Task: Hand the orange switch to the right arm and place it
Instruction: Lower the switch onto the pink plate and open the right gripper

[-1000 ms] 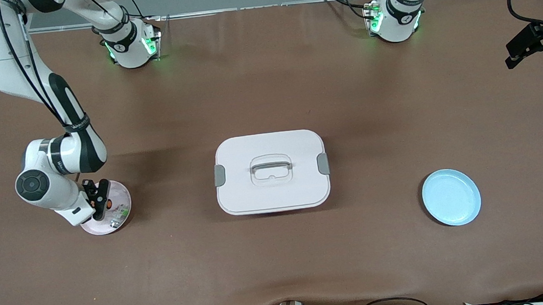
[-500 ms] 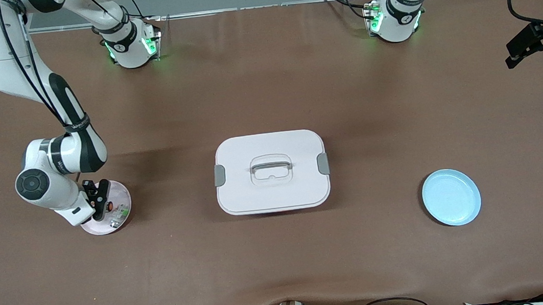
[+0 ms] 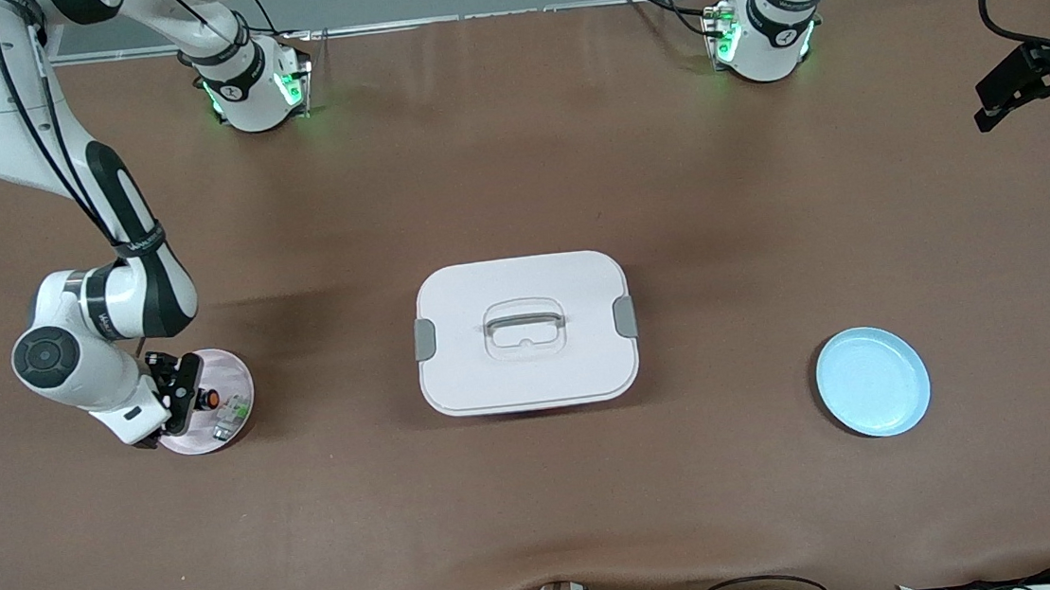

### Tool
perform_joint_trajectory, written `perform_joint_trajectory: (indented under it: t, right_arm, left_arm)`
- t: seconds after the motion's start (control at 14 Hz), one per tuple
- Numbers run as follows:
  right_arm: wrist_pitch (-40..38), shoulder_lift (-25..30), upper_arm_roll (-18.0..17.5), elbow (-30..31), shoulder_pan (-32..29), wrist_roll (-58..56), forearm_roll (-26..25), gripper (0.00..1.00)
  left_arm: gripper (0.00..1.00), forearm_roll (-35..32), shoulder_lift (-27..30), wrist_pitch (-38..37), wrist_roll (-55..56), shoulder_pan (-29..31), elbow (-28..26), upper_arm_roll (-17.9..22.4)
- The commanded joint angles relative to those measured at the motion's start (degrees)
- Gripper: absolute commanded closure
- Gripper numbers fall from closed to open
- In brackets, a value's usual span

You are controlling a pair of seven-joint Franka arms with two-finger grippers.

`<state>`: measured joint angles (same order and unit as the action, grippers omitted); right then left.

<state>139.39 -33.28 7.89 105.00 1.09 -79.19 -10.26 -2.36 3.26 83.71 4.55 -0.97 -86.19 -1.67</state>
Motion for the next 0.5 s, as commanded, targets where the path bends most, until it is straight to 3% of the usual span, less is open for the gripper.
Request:
perform_joint_trajectory:
  t: [0.0, 0.21, 0.43]
  right_arm:
    - [-3.93, 0.68, -0.68, -3.82, -1.7, -0.61, -0.11, 0.0]
    - [-13.24, 0.41, -0.59, -11.46, -2.67, 0.0, 4.36, 0.0]
    - [-15.73, 0.32, -0.42, -14.82, -3.72, 2.97, 10.86, 0.0]
  left_arm:
    - [0.0, 0.52, 1.22, -0.21, -0.77, -0.43, -1.08, 0.17]
    - [0.0, 0.51, 1.04, 0.58, -0.86, -0.52, -1.61, 0.08]
    - [0.0, 0.78, 2.27, 1.11, -0.86, -0.35, -3.89, -0.18]
